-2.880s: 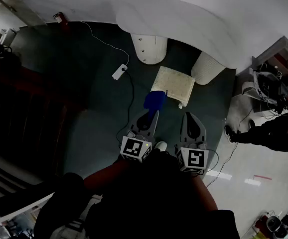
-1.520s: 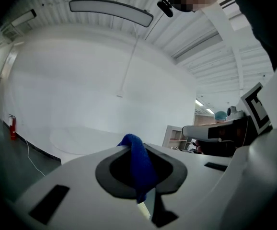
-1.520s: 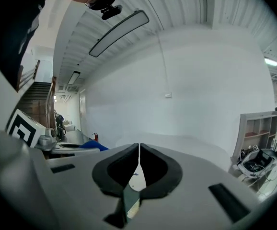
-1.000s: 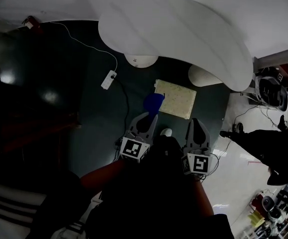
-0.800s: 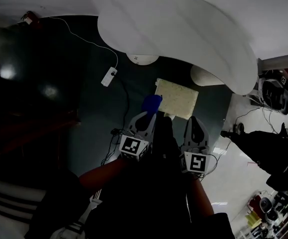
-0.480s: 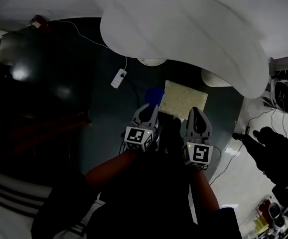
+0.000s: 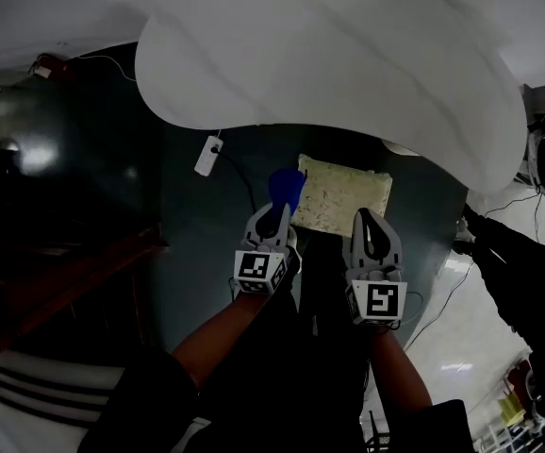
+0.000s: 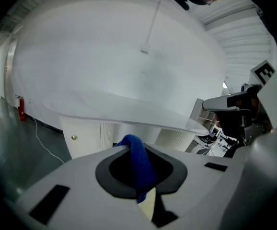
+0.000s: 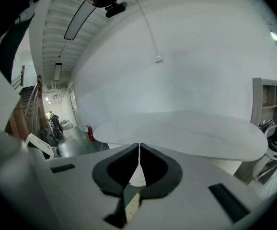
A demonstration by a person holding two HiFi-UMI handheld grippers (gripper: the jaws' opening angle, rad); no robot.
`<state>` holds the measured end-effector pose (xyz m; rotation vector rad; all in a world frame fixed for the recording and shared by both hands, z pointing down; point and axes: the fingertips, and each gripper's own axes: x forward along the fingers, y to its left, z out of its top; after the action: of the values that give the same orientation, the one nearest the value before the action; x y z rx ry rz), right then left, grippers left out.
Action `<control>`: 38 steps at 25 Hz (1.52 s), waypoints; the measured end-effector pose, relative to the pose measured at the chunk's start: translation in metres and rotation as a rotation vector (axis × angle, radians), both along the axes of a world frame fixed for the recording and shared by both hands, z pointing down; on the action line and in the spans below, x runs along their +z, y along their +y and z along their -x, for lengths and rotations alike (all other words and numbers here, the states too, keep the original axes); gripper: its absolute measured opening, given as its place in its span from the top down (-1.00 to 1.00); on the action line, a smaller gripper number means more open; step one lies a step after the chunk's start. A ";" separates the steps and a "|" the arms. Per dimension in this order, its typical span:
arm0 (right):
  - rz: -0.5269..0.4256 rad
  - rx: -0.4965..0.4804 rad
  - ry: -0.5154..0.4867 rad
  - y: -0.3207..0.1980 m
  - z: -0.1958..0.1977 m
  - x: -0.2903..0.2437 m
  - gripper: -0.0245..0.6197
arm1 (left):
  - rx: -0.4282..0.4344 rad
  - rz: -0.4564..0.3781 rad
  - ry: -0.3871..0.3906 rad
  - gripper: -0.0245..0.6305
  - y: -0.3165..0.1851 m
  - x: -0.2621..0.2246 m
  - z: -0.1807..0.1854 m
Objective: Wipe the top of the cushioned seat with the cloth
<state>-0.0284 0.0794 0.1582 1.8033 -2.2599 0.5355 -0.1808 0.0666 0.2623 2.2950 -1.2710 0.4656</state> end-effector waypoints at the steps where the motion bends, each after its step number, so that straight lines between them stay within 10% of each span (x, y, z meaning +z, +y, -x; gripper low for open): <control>1: -0.007 -0.008 0.009 -0.004 0.001 0.013 0.80 | -0.004 0.013 -0.008 0.82 -0.004 0.016 0.001; 27: 0.160 -0.044 -0.016 -0.037 0.024 0.228 0.80 | 0.102 0.129 -0.278 0.82 -0.033 0.297 -0.017; 34: 0.169 -0.052 -0.017 -0.039 0.008 0.234 0.80 | 0.364 0.175 -0.329 0.82 -0.014 0.344 -0.058; 38: 0.178 -0.043 -0.022 -0.036 -0.006 0.242 0.80 | 0.370 0.211 -0.329 0.81 -0.013 0.359 -0.059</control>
<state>-0.0228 0.0438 0.4006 1.6669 -2.1824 0.7275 -0.1215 0.0535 0.6212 2.3351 -0.8755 1.0881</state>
